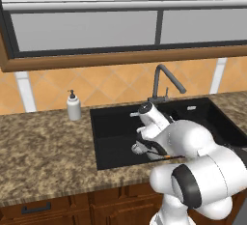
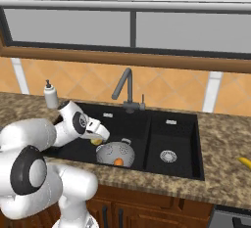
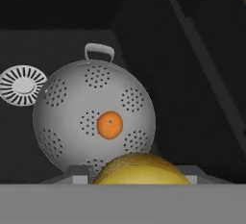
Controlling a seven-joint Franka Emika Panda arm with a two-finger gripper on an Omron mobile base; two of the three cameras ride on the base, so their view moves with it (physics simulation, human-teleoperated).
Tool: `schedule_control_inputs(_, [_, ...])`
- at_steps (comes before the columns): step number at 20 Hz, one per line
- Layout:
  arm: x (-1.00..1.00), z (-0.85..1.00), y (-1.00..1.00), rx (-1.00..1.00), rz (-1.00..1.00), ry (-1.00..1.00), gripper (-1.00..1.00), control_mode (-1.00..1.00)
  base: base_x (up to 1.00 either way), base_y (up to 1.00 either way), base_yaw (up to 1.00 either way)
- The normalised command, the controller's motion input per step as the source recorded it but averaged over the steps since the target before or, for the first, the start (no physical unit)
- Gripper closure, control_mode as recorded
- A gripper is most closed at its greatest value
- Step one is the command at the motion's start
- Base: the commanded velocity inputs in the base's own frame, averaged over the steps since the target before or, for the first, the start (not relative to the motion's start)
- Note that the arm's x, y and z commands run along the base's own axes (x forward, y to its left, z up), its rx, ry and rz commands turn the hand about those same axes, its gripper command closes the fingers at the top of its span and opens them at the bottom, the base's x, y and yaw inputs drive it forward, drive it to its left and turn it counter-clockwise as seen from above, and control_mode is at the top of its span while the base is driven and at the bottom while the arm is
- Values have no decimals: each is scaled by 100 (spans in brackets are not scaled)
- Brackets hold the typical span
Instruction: Put the colander in the sink, put the kiwi, tangerine, banana in the colander, and turn on the sink faucet and pour water over the colander.
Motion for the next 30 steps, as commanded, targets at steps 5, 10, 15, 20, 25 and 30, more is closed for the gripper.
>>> schedule_control_inputs(5, [22,-38,-5,-1,16,14,100,-100,0,0,0])
schedule_control_inputs(10, [12,-28,-14,6,13,9,100,-100,0,0,0])
schedule_control_inputs(15, [4,-39,-14,5,11,0,100,-100,0,0,0])
schedule_control_inputs(20, [9,-39,-10,8,7,0,100,-100,0,0,0])
schedule_control_inputs(25, [22,-28,-10,5,6,0,100,-100,0,0,0])
schedule_control_inputs(30, [9,-26,-4,6,6,0,100,-100,0,0,0])
